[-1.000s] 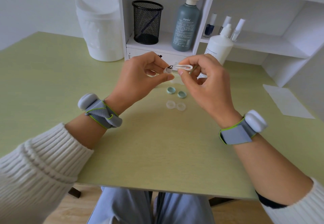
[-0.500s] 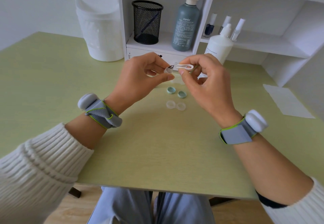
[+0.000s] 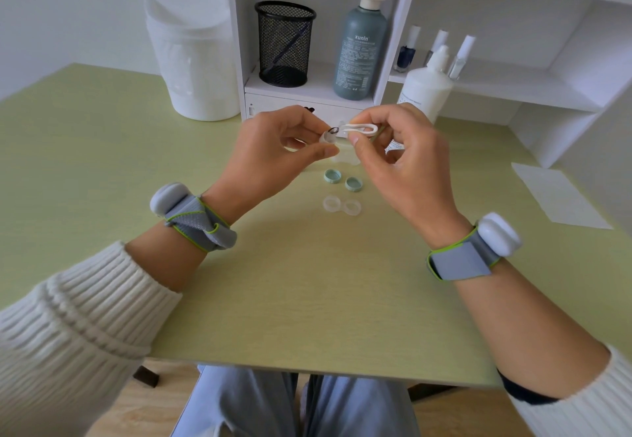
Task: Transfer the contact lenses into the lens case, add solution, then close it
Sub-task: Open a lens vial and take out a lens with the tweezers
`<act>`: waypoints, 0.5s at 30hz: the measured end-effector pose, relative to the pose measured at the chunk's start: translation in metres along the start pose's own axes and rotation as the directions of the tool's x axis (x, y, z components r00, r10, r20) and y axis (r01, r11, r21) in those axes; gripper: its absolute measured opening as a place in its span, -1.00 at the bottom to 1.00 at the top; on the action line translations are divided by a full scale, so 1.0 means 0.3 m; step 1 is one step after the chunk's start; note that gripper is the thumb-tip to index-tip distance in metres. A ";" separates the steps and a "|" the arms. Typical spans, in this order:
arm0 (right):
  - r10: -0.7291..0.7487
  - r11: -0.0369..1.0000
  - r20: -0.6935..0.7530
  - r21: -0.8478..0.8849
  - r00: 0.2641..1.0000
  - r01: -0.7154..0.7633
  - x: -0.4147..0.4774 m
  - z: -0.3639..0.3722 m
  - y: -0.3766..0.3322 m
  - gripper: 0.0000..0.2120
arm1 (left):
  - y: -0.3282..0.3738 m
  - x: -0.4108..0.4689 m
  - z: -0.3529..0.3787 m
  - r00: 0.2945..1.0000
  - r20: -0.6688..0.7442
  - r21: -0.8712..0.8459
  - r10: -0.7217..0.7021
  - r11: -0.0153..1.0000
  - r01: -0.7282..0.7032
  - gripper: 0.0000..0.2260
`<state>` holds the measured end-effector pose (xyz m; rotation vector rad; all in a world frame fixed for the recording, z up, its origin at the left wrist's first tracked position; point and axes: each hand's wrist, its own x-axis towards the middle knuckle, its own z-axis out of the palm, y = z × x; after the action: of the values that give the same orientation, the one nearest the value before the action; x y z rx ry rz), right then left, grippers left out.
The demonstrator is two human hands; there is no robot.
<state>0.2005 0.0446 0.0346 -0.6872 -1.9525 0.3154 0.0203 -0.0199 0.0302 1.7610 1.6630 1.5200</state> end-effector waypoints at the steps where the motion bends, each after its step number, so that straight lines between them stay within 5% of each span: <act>1: -0.001 1.000 -0.001 -0.002 1.000 0.001 0.000 0.000 0.000 -0.92 | 0.000 0.000 -0.001 1.000 0.003 -0.003 0.001 1.000 -0.001 -0.80; 15: 0.001 1.000 0.001 -0.009 1.000 -0.001 0.003 -0.004 -0.003 -0.94 | -0.013 0.005 0.003 1.000 0.028 -0.024 0.004 1.000 -0.003 -0.82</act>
<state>0.2010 0.0444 0.0362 -0.6944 -1.9552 0.3081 0.0186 -0.0171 0.0274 1.7664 1.6224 1.5029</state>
